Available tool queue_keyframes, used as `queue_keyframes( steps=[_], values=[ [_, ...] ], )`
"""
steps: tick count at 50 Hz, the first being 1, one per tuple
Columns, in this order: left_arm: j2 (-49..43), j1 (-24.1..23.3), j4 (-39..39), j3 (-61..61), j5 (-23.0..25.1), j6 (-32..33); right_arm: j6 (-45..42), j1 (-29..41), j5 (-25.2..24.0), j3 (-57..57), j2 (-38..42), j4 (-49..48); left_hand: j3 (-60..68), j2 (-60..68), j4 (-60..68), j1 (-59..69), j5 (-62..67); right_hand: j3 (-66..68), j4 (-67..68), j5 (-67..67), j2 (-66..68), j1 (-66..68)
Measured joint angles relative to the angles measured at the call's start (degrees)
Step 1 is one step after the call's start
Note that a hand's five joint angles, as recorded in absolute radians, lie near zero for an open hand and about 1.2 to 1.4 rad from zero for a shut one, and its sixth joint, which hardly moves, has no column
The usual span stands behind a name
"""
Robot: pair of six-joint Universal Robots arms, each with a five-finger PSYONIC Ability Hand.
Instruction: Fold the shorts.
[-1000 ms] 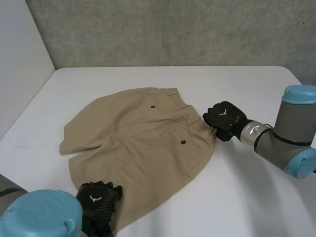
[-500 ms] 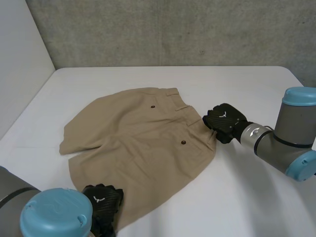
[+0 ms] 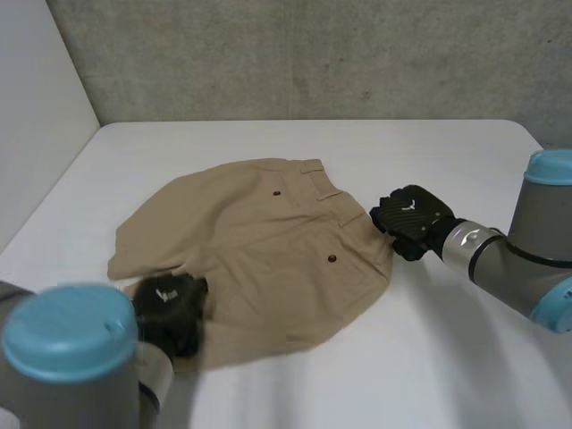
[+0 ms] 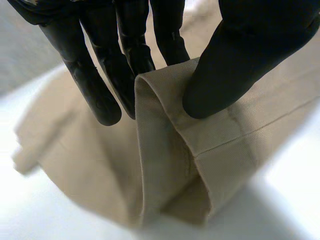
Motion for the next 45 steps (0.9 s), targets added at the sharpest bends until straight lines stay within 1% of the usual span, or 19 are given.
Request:
queue_keyframes(
  steps=[2, 5, 10, 11, 12, 14, 16, 21, 23, 25, 26, 27, 28, 29, 34, 40, 45],
  values=[
    [1.39, 0.7, -0.09, 0.71, 0.15, 0.65, 0.39, -0.06, 0.06, 0.28, -0.99, 1.1, 0.0, 0.0, 0.0, 0.0, 0.0, 0.0, 0.0, 0.0, 0.0, 0.0],
    [7.27, 2.33, -0.39, 3.05, 0.69, 2.53, 2.17, -0.33, 0.3, 0.85, -4.32, 5.08, 0.0, 0.02, 0.01, 0.0, 0.0, 0.0, 0.0, 0.0, 0.0, 0.0],
    [16.42, 3.01, -1.05, 6.21, 1.84, 3.78, 5.81, -0.68, 1.16, 1.12, -8.49, 9.08, 0.07, 0.05, 0.02, 0.0, 0.0, 0.0, 0.24, 0.37, 0.0, 0.0],
    [16.97, 3.02, -1.11, 6.41, 1.92, 3.81, 6.31, -0.71, 1.3, 1.11, -9.02, 9.31, 0.07, 0.05, 0.02, 0.0, 0.0, 0.0, 0.24, 0.39, 0.0, 0.0],
    [20.15, 3.11, -1.51, 7.6, 2.47, 3.93, 8.48, -0.83, 1.92, 1.11, -11.44, 9.98, 0.07, 0.07, 0.04, 0.0, 0.0, 0.0, 0.24, 0.41, 0.0, 0.0],
    [23.02, 3.2, -2.12, 8.84, 3.02, 3.96, 9.84, -0.87, 2.32, 1.11, -13.13, 10.22, 0.07, 0.07, 0.05, 0.0, 0.0, 0.0, 0.24, 0.41, 0.0, 0.0],
    [26.16, 3.31, -3.17, 10.44, 3.68, 3.92, 13.01, -0.95, 3.03, 1.14, -17.44, 10.59, 0.07, 0.08, 0.15, 0.0, 0.0, 0.0, 0.24, 0.4, 0.0, 0.0],
    [31.56, 3.39, -6.19, 14.39, 4.9, 3.64, 18.34, -1.51, 3.73, 0.82, -25.85, 11.22, 0.15, 0.13, 0.25, 0.0, 0.0, 0.0, 0.24, 0.41, 0.0, 0.0],
    [33.55, 3.23, -7.72, 16.72, 5.33, 3.39, 20.99, -2.53, 3.83, 0.44, -30.53, 11.85, 0.16, 0.16, 0.25, 0.0, 0.0, 0.0, 0.24, 0.41, 0.0, 0.0],
    [33.89, 3.18, -8.0, 17.21, 5.4, 3.32, 21.54, -2.82, 3.83, 0.37, -31.57, 12.01, 0.16, 0.17, 0.25, 0.0, 0.0, 0.0, 0.24, 0.41, 0.0, 0.0],
    [34.89, 2.99, -8.82, 18.97, 5.57, 3.03, 23.48, -4.12, 3.77, -0.05, -35.56, 12.68, 0.16, 0.17, 0.25, 0.0, 0.0, 0.0, 0.24, 0.5, 0.0, 0.0],
    [35.19, 2.94, -9.1, 19.65, 5.61, 2.87, 24.15, -4.69, 3.71, -0.21, -37.03, 12.99, 0.16, 0.17, 0.25, 0.0, 0.0, 0.0, 0.24, 0.58, 0.0, 0.0],
    [35.19, 2.94, -9.1, 19.65, 5.61, 2.87, 24.15, -4.69, 3.71, -0.21, -37.03, 12.99, 0.16, 0.17, 0.25, 0.0, 0.0, 0.0, 0.24, 0.58, 0.0, 0.0],
    [35.47, 2.94, -9.36, 20.47, 5.66, 2.59, 25.03, -5.65, 3.53, -0.46, -39.1, 13.55, 0.27, 0.18, 0.26, 0.0, 0.0, 0.0, 0.24, 0.8, 0.0, 0.0],
    [35.16, 3.03, -9.74, 21.28, 5.67, 1.45, 26.32, -8.97, 2.79, -0.76, -42.75, 16.0, 0.27, 0.19, 0.26, 0.0, 0.0, 0.0, 0.24, 0.8, 0.0, 0.0],
    [32.99, 3.35, -9.79, 20.5, 5.88, 0.38, 26.02, -11.23, 1.98, -0.51, -43.18, 18.59, 0.27, 0.19, 0.26, 0.0, 0.0, 0.0, 0.24, 0.8, 0.0, 0.0],
    [26.17, 5.96, -9.05, 20.81, 7.39, -0.37, 25.48, -11.83, 1.91, -0.89, -39.29, 18.57, 0.27, 0.2, 0.27, 0.0, 0.0, 0.0, 0.24, 0.8, 0.0, 0.0]
  ],
)
